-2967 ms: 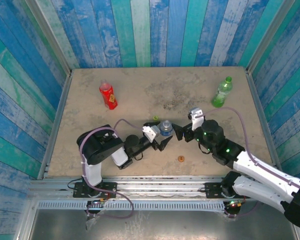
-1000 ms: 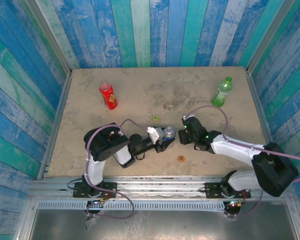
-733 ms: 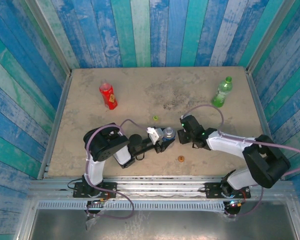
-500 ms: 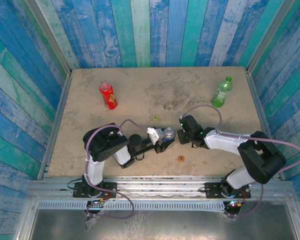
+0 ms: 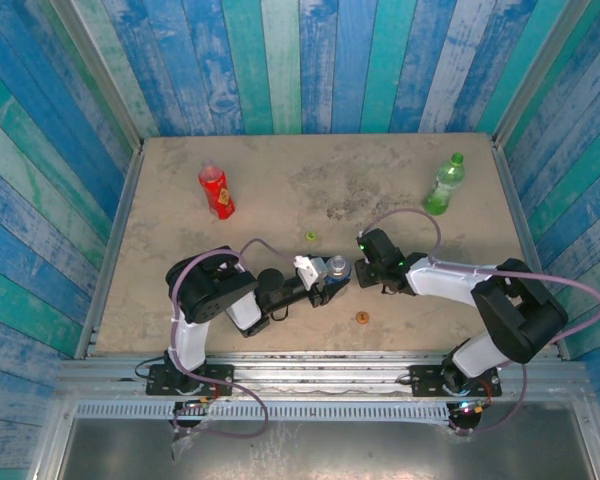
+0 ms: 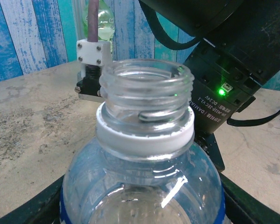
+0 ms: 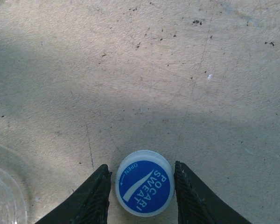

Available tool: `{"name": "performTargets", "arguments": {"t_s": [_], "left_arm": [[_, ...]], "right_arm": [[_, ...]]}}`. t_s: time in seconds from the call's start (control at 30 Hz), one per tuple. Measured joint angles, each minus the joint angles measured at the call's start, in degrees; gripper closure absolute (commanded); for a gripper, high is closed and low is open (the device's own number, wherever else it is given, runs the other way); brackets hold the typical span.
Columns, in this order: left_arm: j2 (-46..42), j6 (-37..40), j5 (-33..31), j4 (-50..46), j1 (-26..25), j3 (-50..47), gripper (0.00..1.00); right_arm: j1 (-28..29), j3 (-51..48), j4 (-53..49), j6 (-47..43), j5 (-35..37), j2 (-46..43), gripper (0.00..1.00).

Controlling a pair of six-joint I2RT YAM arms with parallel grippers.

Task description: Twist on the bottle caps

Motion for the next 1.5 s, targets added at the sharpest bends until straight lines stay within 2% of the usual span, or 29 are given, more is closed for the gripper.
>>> {"name": "performTargets", "arguments": {"t_s": [0.07,0.1,0.7,1.03,1.5], "left_arm": [[0.0,0.0,0.0,0.0,0.0,0.0,0.42],[0.0,0.0,0.0,0.0,0.0,0.0,0.42],[0.0,0.0,0.0,0.0,0.0,0.0,0.42],[0.0,0.2,0.0,0.0,0.0,0.0,0.42],[0.0,0.5,0.0,0.0,0.0,0.0,0.42]], "right_arm": [[0.0,0.0,-0.1,-0.3,0.0,-0.8,0.71],[0.0,0.0,-0.2,-0.4,-0.1,-1.4,0.72],[0.0,2.5,-7.6,-2.7,-2.1,-9.7,0.68],[-0.3,2.8,-10.4,-2.9,-2.8,-5.1,0.68],[-0.3,8.9,-18.7,-4.5,-5.0,-9.6,0.69]]}}
